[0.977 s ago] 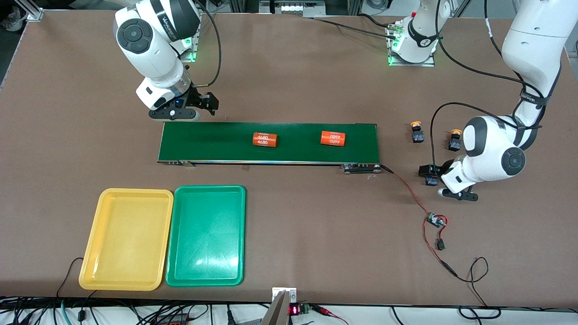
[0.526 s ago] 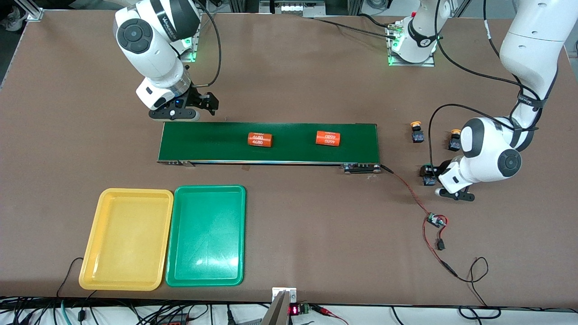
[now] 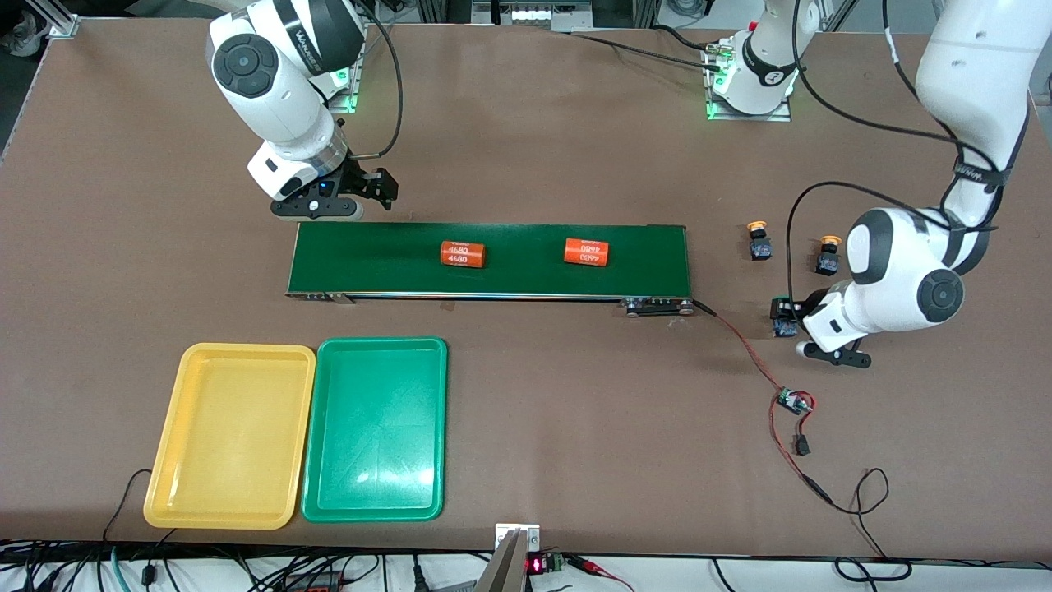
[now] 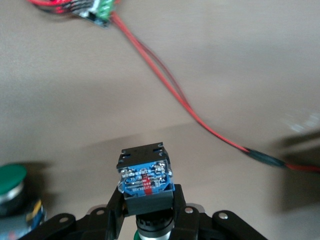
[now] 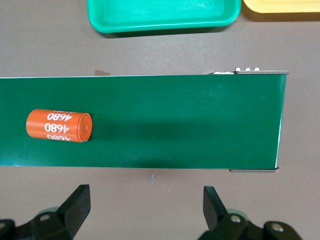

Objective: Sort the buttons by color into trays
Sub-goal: 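Set the green-cap button upright on the belt with the left gripper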

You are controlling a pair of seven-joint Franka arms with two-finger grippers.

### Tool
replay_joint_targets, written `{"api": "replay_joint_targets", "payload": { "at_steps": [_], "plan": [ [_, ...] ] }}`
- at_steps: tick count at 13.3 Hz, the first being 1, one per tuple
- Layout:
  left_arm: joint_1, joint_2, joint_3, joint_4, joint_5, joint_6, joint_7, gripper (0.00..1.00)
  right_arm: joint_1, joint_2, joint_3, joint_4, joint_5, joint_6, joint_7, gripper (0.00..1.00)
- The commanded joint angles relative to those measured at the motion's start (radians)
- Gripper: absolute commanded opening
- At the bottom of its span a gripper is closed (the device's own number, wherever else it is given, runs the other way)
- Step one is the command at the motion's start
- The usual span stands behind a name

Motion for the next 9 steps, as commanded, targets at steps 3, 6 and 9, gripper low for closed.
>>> {"api": "replay_joint_targets", "payload": {
  "at_steps": [3,6,9],
  "plan": [
    [-0.078,-0.219,-0.113,-0.116,-0.023,-0.106,-0.192,0.0,0.002,0.002,0.002,0.01,0.012,-0.013,0.014,1.0],
    [-0.088,-0.227,-0.26,-0.133,-0.023,-0.089,-0.43,0.0,0.0,0.002,0.002,0.01,0.012,-0.013,0.014,1.0],
    [-0.131,-0.199,-0.274,-0.154,-0.023,-0.019,-0.481,0.0,0.0,0.001,0.002,0.01,0.01,-0.014,0.014,1.0]
  ]
}}
